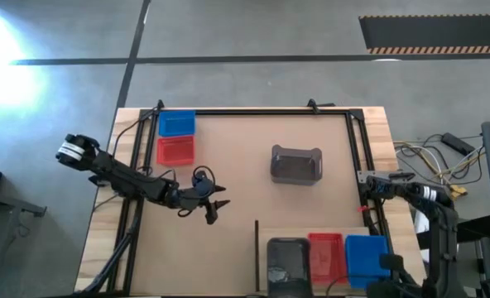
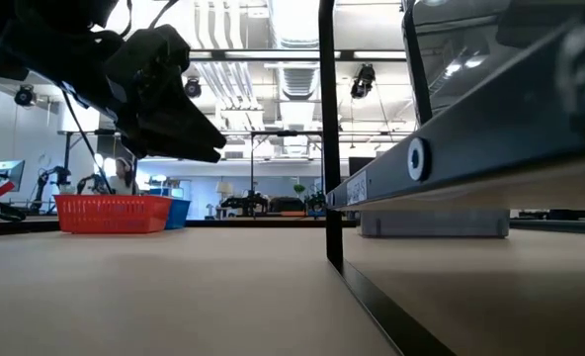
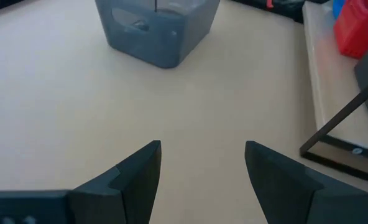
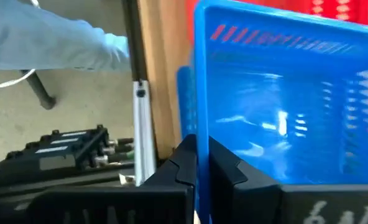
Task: Stack baskets on shelf by color
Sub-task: Stack the bottom blue bin on top of the blue bin on the shelf
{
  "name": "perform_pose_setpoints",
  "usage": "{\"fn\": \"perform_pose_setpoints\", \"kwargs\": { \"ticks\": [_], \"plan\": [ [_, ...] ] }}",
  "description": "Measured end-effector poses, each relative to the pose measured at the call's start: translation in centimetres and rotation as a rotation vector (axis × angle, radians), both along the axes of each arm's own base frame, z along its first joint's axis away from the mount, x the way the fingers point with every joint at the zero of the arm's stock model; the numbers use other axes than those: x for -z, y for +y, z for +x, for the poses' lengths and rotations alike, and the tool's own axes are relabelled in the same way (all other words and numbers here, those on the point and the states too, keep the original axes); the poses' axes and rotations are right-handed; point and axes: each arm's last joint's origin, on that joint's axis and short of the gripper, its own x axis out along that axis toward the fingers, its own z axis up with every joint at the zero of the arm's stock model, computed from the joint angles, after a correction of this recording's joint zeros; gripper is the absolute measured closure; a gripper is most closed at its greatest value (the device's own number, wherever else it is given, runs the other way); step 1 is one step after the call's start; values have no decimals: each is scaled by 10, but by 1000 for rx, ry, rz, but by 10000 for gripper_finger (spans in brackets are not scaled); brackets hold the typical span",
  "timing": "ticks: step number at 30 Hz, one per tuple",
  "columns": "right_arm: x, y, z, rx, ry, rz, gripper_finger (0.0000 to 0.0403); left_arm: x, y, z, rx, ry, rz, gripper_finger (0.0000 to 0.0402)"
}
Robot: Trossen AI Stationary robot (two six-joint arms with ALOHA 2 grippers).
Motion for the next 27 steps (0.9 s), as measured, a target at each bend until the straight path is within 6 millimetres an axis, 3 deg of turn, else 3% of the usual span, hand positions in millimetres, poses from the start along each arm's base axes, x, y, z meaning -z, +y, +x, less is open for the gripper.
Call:
{"fn": "perform_pose_setpoints", "kwargs": {
  "ticks": [17, 27],
  "plan": [
    [24, 2, 5, -23, 61, -78, 394, -2, 0, 0, 0, -10, -3, 185],
    [29, -1, 9, -71, 63, -104, 382, -2, 0, 0, 1, -22, -8, 185]
  ]
}}
